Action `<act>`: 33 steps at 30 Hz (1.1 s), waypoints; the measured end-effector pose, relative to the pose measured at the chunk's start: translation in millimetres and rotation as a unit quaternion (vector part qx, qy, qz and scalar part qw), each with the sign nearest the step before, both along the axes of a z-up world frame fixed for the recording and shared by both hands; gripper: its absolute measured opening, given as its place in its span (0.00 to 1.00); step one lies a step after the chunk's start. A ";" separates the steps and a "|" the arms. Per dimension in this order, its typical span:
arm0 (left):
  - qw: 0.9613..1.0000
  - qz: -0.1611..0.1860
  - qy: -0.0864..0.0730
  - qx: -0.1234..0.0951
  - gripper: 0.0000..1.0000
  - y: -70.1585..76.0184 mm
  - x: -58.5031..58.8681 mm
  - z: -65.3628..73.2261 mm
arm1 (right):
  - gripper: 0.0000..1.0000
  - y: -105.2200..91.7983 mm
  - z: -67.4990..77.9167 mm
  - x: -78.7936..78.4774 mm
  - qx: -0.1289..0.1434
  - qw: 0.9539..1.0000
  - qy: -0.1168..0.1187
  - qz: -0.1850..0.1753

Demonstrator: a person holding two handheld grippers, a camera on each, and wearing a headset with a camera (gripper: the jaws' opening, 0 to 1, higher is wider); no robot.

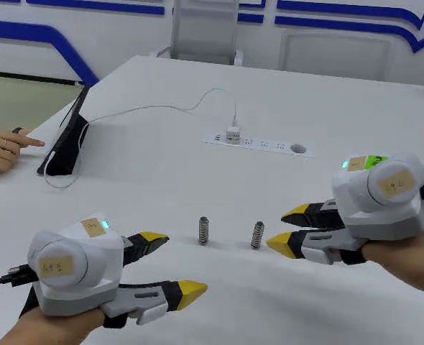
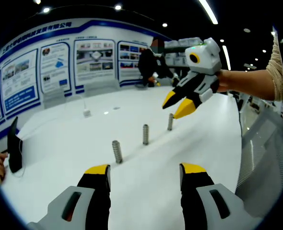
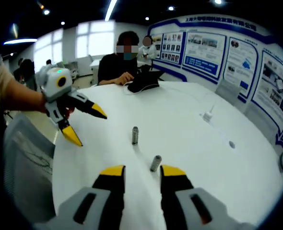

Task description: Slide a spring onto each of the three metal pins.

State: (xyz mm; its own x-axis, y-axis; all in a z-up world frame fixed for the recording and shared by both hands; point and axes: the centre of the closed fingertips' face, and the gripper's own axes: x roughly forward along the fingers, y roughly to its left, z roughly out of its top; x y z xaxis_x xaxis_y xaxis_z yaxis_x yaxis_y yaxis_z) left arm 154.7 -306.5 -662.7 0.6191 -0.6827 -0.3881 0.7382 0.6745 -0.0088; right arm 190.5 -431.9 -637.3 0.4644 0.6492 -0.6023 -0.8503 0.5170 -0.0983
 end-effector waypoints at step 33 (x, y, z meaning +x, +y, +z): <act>1.000 0.004 0.009 0.001 0.62 -1.1 -2.4 -5.6 | 0.53 -98.0 -26.7 -30.4 0.047 0.995 -0.019 -0.087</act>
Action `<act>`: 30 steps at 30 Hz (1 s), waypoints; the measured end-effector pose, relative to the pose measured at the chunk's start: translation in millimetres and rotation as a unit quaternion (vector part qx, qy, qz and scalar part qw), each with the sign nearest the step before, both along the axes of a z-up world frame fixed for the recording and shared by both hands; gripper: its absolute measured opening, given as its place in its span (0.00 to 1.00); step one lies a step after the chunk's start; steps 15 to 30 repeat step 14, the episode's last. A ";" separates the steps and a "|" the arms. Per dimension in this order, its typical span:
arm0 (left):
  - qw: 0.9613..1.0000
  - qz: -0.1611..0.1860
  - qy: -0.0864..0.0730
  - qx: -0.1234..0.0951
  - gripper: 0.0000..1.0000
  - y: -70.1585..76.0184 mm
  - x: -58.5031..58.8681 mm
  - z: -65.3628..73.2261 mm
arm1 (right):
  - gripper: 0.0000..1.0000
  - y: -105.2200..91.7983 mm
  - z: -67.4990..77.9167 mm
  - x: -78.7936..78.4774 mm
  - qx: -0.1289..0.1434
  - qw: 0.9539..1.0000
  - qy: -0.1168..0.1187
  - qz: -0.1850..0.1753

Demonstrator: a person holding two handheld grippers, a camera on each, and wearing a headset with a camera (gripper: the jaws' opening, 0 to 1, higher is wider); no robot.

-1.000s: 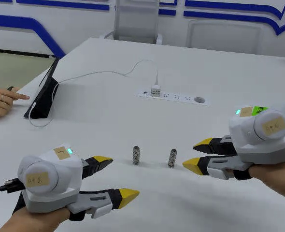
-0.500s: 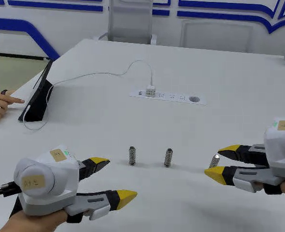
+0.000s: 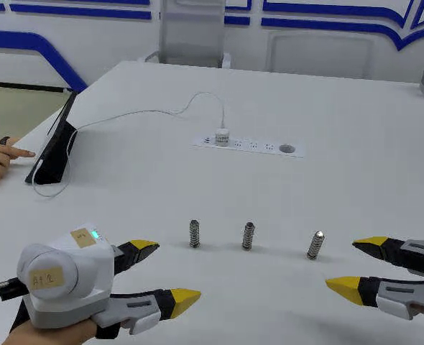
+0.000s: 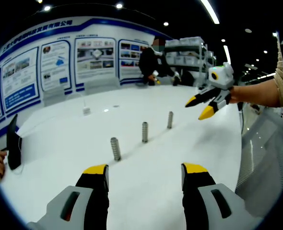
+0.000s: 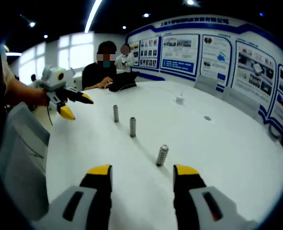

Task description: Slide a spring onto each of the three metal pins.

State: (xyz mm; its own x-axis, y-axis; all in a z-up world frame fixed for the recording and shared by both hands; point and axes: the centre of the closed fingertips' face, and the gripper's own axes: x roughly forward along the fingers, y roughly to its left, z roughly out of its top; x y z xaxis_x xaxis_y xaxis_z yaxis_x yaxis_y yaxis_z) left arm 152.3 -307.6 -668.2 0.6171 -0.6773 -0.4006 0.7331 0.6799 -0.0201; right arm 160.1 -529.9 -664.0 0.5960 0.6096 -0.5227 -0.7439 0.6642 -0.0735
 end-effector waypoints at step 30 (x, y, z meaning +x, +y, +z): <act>1.000 0.003 0.004 0.000 0.62 -0.4 -2.6 -2.7 | 0.60 -5.0 -2.0 -5.8 0.012 1.000 -0.002 -0.009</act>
